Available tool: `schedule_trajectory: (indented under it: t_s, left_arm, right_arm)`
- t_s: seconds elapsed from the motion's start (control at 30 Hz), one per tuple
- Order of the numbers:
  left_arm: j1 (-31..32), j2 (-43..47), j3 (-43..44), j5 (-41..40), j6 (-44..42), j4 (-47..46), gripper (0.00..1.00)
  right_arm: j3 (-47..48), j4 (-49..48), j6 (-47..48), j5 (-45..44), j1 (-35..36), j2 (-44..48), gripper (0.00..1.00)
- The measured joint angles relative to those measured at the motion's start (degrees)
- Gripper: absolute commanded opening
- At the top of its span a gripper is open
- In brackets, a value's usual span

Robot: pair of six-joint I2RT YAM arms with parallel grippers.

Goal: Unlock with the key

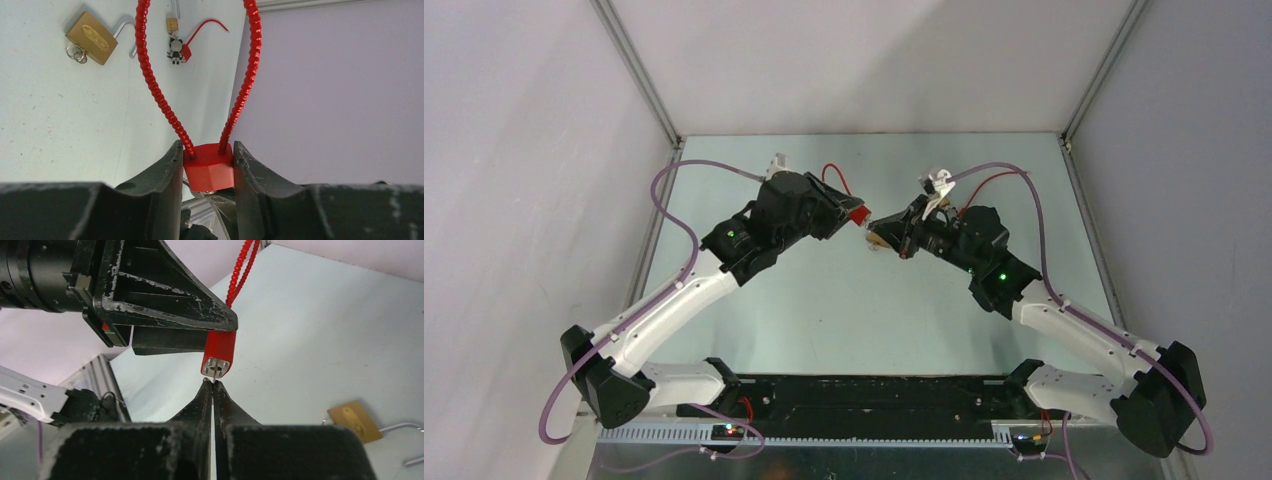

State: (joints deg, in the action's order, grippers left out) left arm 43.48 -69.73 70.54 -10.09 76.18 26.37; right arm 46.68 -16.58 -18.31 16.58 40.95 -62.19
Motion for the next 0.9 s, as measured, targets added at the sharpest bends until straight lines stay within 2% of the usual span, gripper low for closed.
schedule_trajectory:
  t_s: [0.13,0.23,0.57,0.67,0.83,0.9]
  left_arm:
    - [-0.1,0.0,0.0,0.0,-0.2,0.2,0.0]
    - [-0.1,0.0,0.0,0.0,-0.3,0.1,0.0]
    - [-0.1,0.0,0.0,-2.5,-1.9,-0.4,0.0]
    - [0.0,0.0,0.0,-3.0,-2.2,-0.5,0.0]
    - [0.0,0.0,0.0,-3.6,-2.2,-0.5,0.0]
    - [0.0,0.0,0.0,-3.6,-2.2,-0.9,0.0]
  right_arm:
    - [1.8,3.1,7.6,-3.1,2.3,0.0,0.0]
    - [2.2,4.0,9.1,-3.6,2.3,0.0,0.0]
    - [2.4,-1.9,-7.0,6.6,-4.0,-5.0,0.0]
    - [2.7,-1.9,-6.1,6.5,-3.6,-5.2,0.0]
    - [3.0,-0.9,1.6,0.9,-0.3,-4.4,0.0]
    - [3.0,-1.3,1.3,0.9,-0.6,-4.2,0.0]
